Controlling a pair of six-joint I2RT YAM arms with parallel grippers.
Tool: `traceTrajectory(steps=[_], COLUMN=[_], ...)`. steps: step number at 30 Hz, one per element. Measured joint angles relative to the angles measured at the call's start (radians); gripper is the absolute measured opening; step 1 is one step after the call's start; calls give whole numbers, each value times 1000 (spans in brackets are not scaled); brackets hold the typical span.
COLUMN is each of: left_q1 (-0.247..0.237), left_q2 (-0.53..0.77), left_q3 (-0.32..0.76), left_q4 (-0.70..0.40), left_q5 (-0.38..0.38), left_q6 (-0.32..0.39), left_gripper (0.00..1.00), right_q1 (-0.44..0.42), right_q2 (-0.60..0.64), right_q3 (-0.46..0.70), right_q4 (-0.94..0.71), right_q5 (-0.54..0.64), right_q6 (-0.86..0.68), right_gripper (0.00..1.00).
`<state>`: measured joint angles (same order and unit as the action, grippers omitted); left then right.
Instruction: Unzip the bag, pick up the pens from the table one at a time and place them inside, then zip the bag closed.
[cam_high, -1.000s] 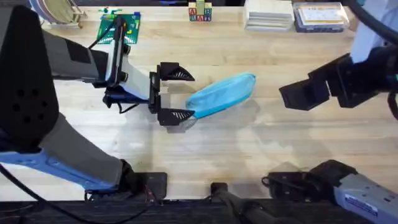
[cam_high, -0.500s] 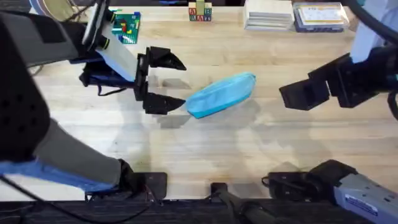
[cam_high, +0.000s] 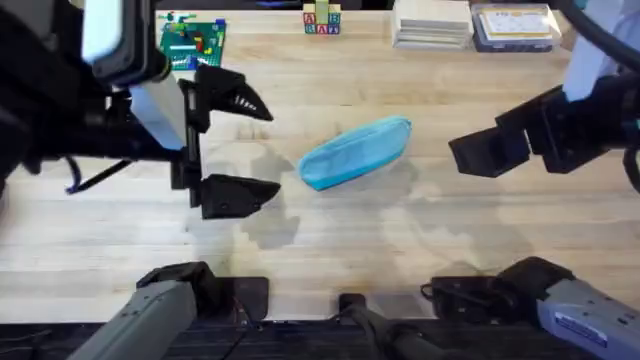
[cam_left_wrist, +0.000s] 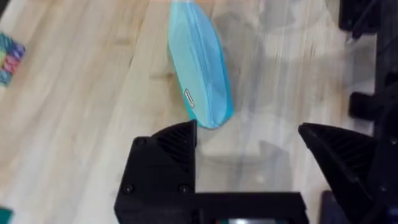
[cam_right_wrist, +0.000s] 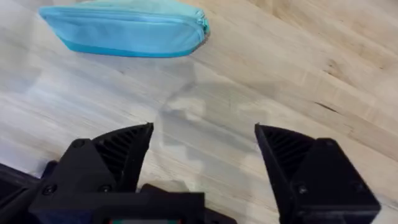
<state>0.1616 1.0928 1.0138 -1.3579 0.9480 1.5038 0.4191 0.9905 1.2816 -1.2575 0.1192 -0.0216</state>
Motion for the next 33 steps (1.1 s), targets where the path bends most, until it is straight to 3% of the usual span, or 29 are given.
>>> traceTrajectory(steps=[1, 2, 10, 14, 18, 23, 28, 33], left_q1=[0, 0, 0, 0, 0, 0, 0, 0], left_q2=[-22, -75, -121, -121, -121, -121, -121, -121], left_q3=[0, 0, 0, 0, 0, 0, 0, 0], left_q4=[0, 0, 10, 52, 61, 61, 62, 62], left_q5=[-14, -58, -151, -178, -202, -224, -238, -239], left_q6=[-64, -251, -730, -904, -1001, -1064, -1071, -1071], left_gripper=[995, 995, 995, 995, 995, 996, 995, 995], right_q1=[0, 0, 0, 0, 0, 0, 0, 0], right_q2=[0, 0, 0, 0, 0, 0, -29, -105], right_q3=[0, 0, 0, 0, 0, 0, -38, -177], right_q4=[0, 0, 0, -9, -31, -43, 33, 149], right_q5=[0, 0, 0, -9, -84, -203, -218, -221], right_q6=[0, 0, 0, 0, 0, -7, -16, -16], right_gripper=[998, 997, 997, 997, 998, 997, 997, 996])
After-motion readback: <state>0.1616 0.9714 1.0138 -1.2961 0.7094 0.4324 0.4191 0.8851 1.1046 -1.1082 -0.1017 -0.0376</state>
